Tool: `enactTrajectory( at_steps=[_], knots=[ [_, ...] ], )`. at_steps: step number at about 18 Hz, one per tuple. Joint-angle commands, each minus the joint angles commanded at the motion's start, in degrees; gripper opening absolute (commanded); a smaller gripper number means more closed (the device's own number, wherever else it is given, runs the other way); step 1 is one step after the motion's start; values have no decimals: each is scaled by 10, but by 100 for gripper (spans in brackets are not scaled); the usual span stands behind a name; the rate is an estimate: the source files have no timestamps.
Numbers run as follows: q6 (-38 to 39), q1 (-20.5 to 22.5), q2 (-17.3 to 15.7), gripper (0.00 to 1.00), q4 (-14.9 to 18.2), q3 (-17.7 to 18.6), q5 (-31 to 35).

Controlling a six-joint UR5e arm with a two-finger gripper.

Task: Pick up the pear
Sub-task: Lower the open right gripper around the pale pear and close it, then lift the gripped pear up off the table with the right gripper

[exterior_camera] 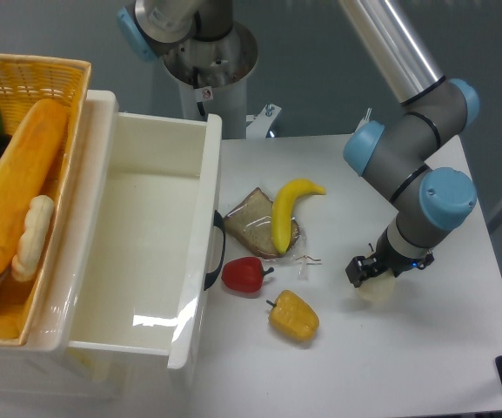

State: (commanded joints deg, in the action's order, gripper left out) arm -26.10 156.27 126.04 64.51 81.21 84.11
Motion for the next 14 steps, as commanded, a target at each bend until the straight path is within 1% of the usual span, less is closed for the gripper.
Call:
enactTrajectory(
  at_steps=[3, 7, 10, 14],
  knots=[
    [-32, -4, -16, 54, 0, -2, 0],
    [-101, -5, -40, 54, 1, 3, 0],
    [-148, -5, -65, 54, 3, 5, 2],
    [-216, -13, -102, 52, 4, 25, 2]
  ],
)
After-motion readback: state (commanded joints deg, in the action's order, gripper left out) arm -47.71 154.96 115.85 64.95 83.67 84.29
